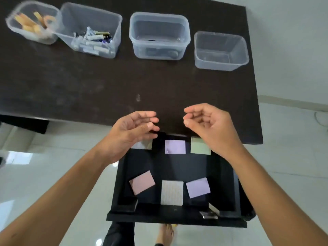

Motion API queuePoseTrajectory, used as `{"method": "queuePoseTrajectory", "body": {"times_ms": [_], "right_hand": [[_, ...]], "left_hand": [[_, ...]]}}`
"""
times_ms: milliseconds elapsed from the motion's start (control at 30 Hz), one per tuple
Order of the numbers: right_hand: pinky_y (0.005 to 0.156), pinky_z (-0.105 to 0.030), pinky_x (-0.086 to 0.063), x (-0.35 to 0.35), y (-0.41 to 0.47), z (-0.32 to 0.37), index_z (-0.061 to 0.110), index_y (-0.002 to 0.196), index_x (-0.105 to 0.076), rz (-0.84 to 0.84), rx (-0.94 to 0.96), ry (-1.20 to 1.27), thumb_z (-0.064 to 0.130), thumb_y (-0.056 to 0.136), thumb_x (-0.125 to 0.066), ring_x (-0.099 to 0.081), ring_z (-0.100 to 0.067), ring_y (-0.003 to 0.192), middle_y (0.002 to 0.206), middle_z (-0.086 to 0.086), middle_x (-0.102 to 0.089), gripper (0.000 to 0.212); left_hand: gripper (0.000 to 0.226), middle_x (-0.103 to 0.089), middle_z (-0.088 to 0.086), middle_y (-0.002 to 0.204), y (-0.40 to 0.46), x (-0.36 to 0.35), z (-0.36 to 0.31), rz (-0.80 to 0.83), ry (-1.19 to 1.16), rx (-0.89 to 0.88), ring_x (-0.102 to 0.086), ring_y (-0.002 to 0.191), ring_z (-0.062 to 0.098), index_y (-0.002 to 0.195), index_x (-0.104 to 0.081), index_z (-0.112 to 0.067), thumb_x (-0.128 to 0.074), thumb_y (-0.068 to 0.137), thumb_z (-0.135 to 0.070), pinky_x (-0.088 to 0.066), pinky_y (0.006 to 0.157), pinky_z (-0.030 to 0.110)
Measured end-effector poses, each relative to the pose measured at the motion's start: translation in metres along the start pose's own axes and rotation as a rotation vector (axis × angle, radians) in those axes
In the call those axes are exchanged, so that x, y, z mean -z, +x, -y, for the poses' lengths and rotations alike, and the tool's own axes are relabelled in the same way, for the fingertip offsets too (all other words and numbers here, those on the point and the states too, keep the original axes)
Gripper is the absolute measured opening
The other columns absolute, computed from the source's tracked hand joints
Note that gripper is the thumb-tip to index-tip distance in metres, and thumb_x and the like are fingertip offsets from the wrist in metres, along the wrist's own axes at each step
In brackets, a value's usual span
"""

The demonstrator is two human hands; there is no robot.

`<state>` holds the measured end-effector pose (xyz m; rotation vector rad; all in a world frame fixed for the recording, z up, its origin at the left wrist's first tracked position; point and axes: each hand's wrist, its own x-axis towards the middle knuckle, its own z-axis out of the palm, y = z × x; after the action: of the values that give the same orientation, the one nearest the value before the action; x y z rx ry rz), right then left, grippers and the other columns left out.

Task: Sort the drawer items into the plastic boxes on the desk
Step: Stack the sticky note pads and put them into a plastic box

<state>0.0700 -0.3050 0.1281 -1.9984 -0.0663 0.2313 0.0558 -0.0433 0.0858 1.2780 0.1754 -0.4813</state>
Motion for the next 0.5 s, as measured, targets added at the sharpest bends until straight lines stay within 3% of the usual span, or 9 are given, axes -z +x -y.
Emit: {"method": "queuePoseTrajectory", "body": {"times_ms": [167,267,367,500], "right_hand": [[0.081,-0.02,-0.058,-0.017,-0.068,-0.066,0.026,0.112,-0.077,0.191,-0.154,-0.054,0.014,0.089,-0.083,-0.074,-0.01,0.09,0.099,0.008,-0.078,0.026],[0.082,-0.02,-0.056,-0.034,-0.092,-0.102,0.029,0.118,-0.077,0.322,-0.202,-0.199,0.021,0.087,-0.087,-0.071,-0.003,0.095,0.105,0.015,-0.075,0.034],[0.093,-0.025,-0.053,-0.048,-0.103,-0.124,0.028,0.132,-0.072,0.418,-0.199,-0.358,0.031,0.087,-0.086,-0.063,-0.005,0.113,0.121,0.017,-0.068,0.047],[0.111,-0.039,-0.045,-0.06,-0.105,-0.134,0.027,0.143,-0.063,0.505,-0.174,-0.548,0.039,0.088,-0.083,-0.051,-0.013,0.128,0.137,0.013,-0.062,0.06]], "left_hand": [[0.037,-0.074,0.012,0.124,-0.042,-0.018,0.056,-0.048,0.039,-0.008,-0.073,0.114,0.033,0.13,-0.065,-0.009,-0.068,0.094,-0.014,-0.058,0.101,0.045],[0.033,-0.076,0.002,0.122,-0.057,-0.022,0.083,-0.048,0.294,0.051,-0.072,0.117,0.019,0.127,-0.068,-0.015,-0.073,0.095,-0.011,-0.054,0.109,0.039],[0.037,-0.07,-0.014,0.126,-0.06,-0.015,0.111,-0.009,0.628,0.136,-0.063,0.122,0.001,0.125,-0.068,-0.031,-0.079,0.093,-0.016,-0.046,0.117,0.035],[0.05,-0.056,-0.015,0.139,-0.062,-0.008,0.127,0.007,0.911,0.229,-0.05,0.13,0.005,0.131,-0.061,-0.04,-0.082,0.09,-0.023,-0.037,0.112,0.025]]}}
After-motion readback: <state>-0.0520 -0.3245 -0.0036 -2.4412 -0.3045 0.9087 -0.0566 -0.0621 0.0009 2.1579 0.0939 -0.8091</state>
